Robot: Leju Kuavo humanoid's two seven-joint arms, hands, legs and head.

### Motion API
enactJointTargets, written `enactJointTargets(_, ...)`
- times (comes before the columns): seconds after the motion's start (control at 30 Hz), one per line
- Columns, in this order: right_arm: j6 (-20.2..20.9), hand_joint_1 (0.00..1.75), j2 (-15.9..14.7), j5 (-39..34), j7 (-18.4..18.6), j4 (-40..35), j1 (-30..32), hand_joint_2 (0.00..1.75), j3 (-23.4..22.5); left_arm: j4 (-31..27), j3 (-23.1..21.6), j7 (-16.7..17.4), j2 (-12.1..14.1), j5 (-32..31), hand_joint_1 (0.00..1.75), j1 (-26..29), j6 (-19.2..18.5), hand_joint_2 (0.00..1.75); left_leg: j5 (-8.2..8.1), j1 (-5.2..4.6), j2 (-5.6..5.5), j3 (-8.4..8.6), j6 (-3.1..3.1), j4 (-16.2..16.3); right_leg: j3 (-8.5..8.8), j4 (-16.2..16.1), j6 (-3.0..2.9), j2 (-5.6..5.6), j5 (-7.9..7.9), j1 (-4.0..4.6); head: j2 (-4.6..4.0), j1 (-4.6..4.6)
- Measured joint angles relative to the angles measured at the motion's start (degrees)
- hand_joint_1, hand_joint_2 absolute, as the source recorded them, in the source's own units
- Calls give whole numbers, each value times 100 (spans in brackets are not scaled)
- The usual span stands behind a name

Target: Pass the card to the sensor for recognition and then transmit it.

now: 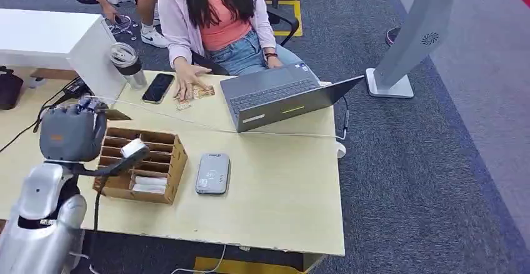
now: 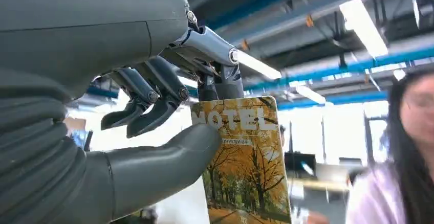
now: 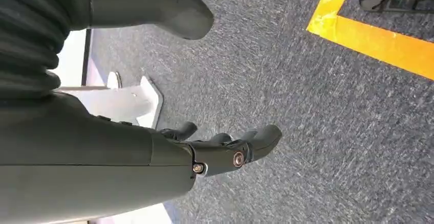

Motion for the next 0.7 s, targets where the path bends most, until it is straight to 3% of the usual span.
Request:
enactJointTargets(0.13, 35, 0, -11, 11, 0, 0, -12, 175, 2, 203, 22, 0, 4, -15, 175, -395, 15, 175, -1, -1, 1, 0, 0, 0, -2, -1, 0, 2, 0, -1, 0, 0)
enactJointTargets(0.43, 42, 0, -13, 44, -33, 0, -21, 175, 0, 469, 24, -9, -2, -83, 175, -607, 105, 175, -3, 2, 3, -1, -1, 0, -7, -1, -1, 5, -2, 0, 0, -2)
enactJointTargets(0.7, 50, 0, -15, 105, -31, 0, -47, 175, 0, 1093, 24, -48, -63, -258, 175, -1343, 151, 175, 0, 1, 2, -1, -1, 1, -4, 0, -1, 4, 0, 0, 0, 0)
